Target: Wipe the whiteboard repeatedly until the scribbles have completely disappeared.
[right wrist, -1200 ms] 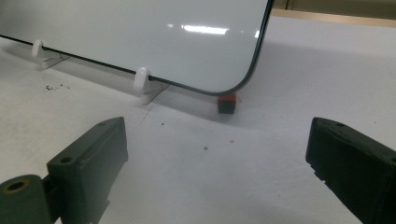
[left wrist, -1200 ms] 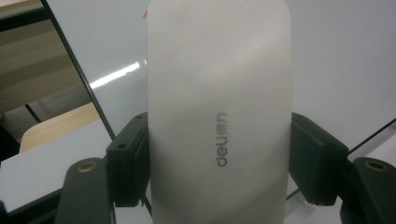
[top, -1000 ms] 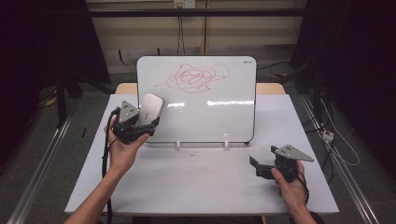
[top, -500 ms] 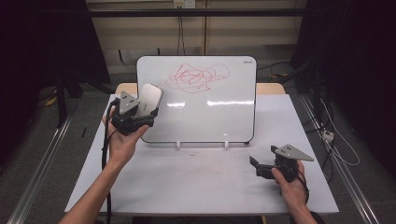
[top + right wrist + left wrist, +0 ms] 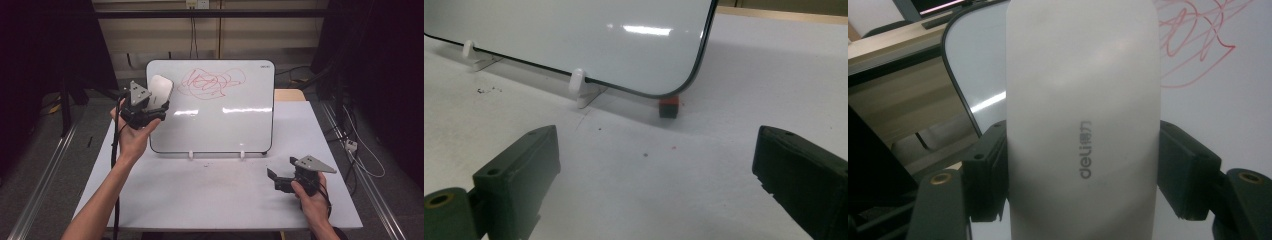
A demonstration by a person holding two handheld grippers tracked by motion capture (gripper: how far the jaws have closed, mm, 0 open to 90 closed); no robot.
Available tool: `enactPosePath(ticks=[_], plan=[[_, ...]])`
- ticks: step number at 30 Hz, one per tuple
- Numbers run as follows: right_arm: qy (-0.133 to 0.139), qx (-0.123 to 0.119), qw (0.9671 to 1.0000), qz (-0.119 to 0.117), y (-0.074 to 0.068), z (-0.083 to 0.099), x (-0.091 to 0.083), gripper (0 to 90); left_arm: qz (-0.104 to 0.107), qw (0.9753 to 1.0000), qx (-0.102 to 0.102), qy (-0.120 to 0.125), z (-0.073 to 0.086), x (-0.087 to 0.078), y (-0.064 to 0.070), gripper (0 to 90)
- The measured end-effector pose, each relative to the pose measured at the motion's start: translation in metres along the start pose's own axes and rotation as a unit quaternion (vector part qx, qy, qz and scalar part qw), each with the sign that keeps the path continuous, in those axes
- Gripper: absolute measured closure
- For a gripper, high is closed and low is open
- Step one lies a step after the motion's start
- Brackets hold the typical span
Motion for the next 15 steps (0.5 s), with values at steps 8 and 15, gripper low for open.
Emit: enactPosePath(ticks=[8,15], plan=[[0.000,0.001,1.0000,-0.002,0.000,0.000,0.000,5.4,-0.009,0.9999,0.009,0.000,-0.010,0.009,-0.005,31.1],[-0.002,0.001,1.0000,0.000,0.001,0.000,0.001,5.3,-0.024,0.9996,0.012,-0.010,-0.013,0.019,-0.014,31.1]])
Point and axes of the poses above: each handheld gripper's, and its own axes: x roughly forward along the jaws, z roughly out of its underside, y roughly to its right, the point moved 6 cm from there along x, roughly forward along the jaws, and after that the axes turned 4 degrees about z, right-handed, at the moved point
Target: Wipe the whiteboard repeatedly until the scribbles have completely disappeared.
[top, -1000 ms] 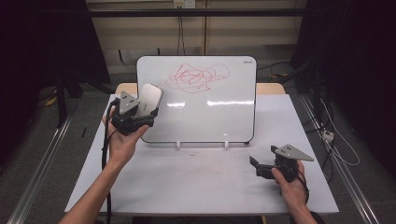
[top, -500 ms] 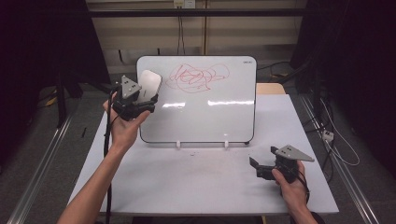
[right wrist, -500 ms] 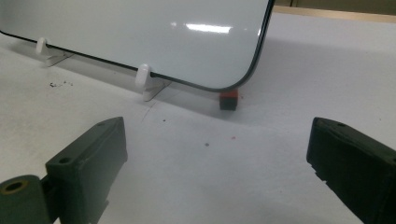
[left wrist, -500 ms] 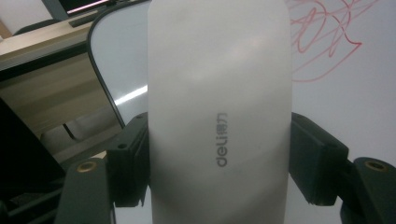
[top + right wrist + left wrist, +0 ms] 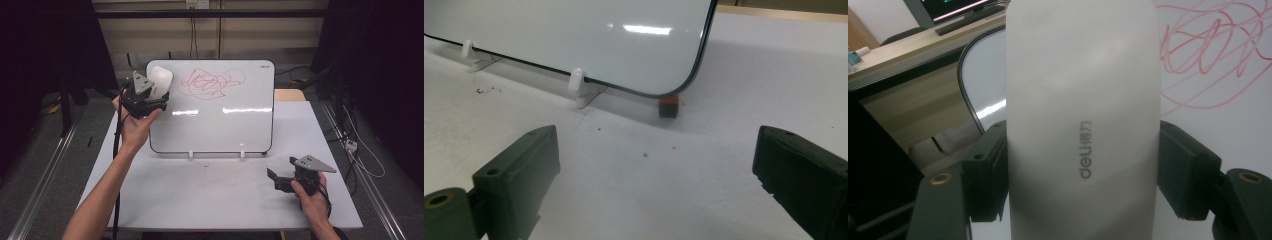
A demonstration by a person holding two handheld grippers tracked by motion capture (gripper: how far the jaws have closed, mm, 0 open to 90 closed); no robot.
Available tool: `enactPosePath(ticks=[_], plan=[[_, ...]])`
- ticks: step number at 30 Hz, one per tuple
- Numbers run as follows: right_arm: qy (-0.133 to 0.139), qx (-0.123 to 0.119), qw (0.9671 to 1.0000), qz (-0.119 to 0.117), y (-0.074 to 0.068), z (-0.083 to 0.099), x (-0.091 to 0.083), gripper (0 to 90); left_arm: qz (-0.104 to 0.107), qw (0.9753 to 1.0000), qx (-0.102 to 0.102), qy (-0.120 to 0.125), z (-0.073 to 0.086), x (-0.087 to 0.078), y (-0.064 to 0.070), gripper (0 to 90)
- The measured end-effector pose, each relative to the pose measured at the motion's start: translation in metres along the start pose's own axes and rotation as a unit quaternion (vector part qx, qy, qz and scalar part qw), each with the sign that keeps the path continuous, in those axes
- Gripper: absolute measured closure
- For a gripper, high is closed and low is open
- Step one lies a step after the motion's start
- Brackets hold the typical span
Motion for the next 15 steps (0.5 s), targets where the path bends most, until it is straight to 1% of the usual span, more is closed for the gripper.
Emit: enactPosePath(ticks=[5,8,10,12,13,15], plan=[[0.001,0.000,1.0000,0.000,0.000,0.000,0.000,5.3,-0.009,0.9999,0.011,-0.006,-0.004,0.007,-0.003,31.2],[0.001,0.000,1.0000,0.001,0.000,-0.001,0.000,5.2,-0.010,0.9998,0.013,-0.009,-0.006,0.012,-0.003,31.2],[0.002,0.001,1.0000,0.001,-0.001,-0.002,0.000,5.3,-0.015,0.9996,0.021,-0.012,-0.007,0.015,-0.002,31.1],[0.003,0.004,1.0000,-0.001,-0.002,-0.002,0.000,5.3,-0.016,0.9996,0.020,-0.014,-0.007,0.017,-0.002,31.1],[0.003,0.003,1.0000,-0.003,-0.002,-0.002,0.001,5.3,-0.017,0.9994,0.025,-0.017,-0.008,0.019,-0.001,31.1],[0.003,0.006,1.0000,-0.004,-0.002,-0.003,0.002,5.3,-0.019,0.9993,0.025,-0.021,-0.009,0.021,-0.003,31.1]])
Point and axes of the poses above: each handheld gripper's, and its own axes: x roughly forward along the jaws, z roughly out of its underside, y roughly to its right, the point moved 6 cm from there along x, roughly forward along the jaws, and after that the axes turned 4 degrees about z, right-handed, at the moved point
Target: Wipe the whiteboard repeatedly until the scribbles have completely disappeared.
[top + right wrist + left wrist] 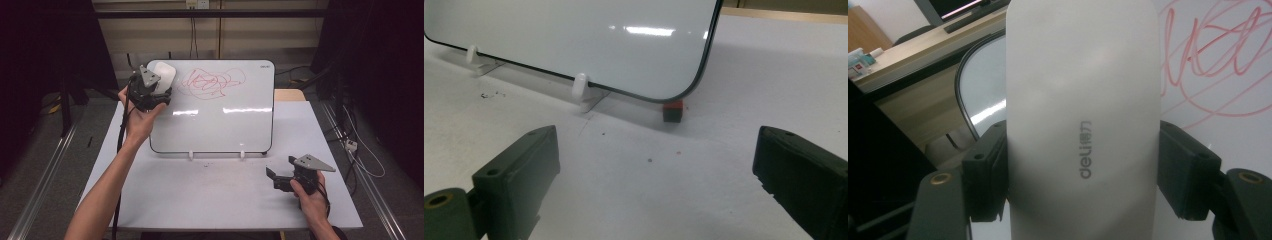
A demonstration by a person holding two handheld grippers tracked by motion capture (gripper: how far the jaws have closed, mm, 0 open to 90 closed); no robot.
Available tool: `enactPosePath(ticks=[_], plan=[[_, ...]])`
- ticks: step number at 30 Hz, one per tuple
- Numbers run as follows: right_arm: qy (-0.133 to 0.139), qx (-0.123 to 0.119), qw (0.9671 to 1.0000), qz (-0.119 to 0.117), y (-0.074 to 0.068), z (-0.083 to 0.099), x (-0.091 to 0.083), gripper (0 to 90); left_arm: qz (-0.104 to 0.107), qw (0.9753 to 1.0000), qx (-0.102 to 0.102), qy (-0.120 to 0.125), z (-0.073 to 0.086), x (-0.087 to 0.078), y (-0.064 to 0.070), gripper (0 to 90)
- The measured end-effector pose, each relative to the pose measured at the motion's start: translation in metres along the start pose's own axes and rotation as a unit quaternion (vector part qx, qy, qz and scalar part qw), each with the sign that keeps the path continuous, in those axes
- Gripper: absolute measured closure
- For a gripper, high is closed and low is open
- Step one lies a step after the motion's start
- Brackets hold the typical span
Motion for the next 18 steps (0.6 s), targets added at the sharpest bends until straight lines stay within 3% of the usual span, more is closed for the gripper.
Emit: enactPosePath(ticks=[6,18], plan=[[-0.002,-0.001,1.0000,-0.007,-0.001,0.000,0.002,5.6,-0.007,0.9999,0.000,-0.011,0.002,0.008,-0.004,31.1],[-0.002,-0.006,1.0000,-0.003,0.000,0.001,0.000,5.5,-0.026,0.9994,0.011,-0.017,0.005,0.017,0.001,31.1]])
Point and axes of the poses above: each handheld gripper's, and its own axes: x roughly forward along the jaws, z roughly out of its underside, y roughly to its right, the point moved 6 cm from there along x, roughly forward along the jaws, and after that the axes turned 4 degrees about z, right-handed, at the moved point
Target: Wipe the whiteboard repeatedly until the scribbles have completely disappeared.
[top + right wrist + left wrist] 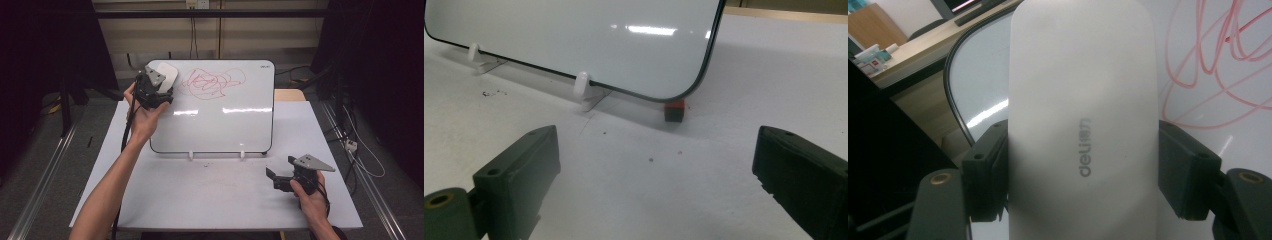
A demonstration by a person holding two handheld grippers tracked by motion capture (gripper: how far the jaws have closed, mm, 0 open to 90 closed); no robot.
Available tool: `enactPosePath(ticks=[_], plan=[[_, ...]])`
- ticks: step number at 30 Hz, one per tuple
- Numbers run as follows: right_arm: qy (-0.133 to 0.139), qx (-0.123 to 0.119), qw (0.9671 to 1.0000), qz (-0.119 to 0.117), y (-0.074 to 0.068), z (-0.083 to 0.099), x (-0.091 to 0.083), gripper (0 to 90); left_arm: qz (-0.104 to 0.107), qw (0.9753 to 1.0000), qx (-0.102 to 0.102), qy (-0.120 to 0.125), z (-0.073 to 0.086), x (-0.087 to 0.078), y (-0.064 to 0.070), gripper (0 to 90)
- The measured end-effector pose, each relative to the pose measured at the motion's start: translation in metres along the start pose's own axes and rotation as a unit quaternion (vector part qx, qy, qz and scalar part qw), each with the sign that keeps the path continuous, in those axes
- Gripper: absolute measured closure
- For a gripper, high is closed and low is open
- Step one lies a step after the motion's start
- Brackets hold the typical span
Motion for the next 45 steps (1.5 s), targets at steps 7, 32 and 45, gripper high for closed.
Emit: enactPosePath(ticks=[7,32,45], plan=[[0.000,0.001,1.0000,0.000,0.001,0.001,-0.002,5.5,-0.007,0.9999,-0.009,-0.002,-0.001,0.001,0.001,31.0],[-0.002,-0.003,1.0000,0.000,0.000,0.001,-0.001,5.4,-0.005,1.0000,-0.006,-0.002,-0.013,0.007,0.017,31.1],[-0.001,-0.003,1.0000,-0.001,-0.001,0.001,-0.001,5.4,0.018,0.9996,0.022,-0.009,-0.007,0.012,0.041,31.1]])
Point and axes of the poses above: each handheld gripper's, and its own axes: x roughly forward along the jaws, z roughly out of its underside, y roughly to its right, the point moved 6 cm from there along x, roughly forward along the jaws, and after that the axes turned 4 degrees about z, right-handed, at the moved point
